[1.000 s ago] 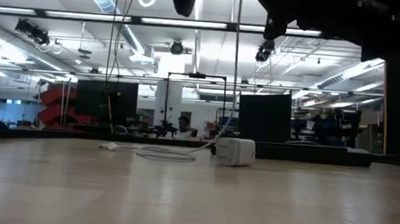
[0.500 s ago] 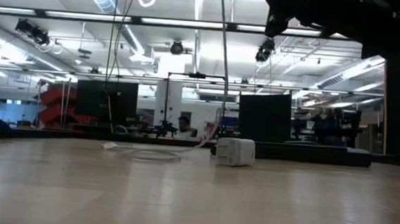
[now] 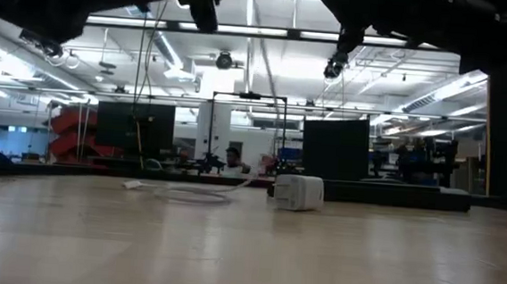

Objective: Insert USB
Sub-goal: Insert the white charger cable into the white charger adapter

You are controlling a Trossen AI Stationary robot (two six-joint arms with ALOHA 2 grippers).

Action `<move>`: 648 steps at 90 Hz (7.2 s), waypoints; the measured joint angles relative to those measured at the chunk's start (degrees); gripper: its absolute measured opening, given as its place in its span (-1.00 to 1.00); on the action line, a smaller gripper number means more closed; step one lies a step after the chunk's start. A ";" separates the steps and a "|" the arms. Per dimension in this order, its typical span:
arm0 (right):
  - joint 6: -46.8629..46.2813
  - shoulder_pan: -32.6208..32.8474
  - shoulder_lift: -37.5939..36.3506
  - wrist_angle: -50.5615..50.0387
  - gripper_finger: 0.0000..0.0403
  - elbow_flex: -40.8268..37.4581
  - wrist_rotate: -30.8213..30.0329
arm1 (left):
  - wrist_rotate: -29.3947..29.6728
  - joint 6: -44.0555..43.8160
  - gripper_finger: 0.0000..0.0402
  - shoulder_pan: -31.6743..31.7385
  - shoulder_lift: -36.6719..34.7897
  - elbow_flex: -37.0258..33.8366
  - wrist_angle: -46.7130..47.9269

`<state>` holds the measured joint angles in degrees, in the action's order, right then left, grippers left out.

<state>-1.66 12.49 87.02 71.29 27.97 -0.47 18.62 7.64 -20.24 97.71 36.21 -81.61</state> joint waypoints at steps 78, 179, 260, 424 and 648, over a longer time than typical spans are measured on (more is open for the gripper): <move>3.22 2.12 0.07 -19.71 -0.38 10.01 0.18 | -0.77 -0.71 -1.00 -1.26 0.70 0.42 -0.63; 1.71 1.29 11.29 -0.61 -0.46 10.19 0.85 | -0.81 -0.98 -0.99 -1.26 0.70 0.43 0.92; 1.73 0.88 11.22 -0.97 -0.51 10.23 2.48 | 0.16 0.51 -0.99 0.01 0.44 0.44 3.20; 2.72 0.63 11.22 -5.42 -1.00 10.23 -1.05 | 4.71 -9.76 -0.67 -0.12 -7.51 0.35 20.41; -0.12 -0.20 11.24 -17.22 -1.00 14.36 -0.87 | 5.33 -13.91 -0.68 1.39 -8.33 0.31 27.15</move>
<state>-1.78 12.29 98.26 54.06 42.33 -1.34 23.94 -6.27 -18.85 89.38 36.51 -54.46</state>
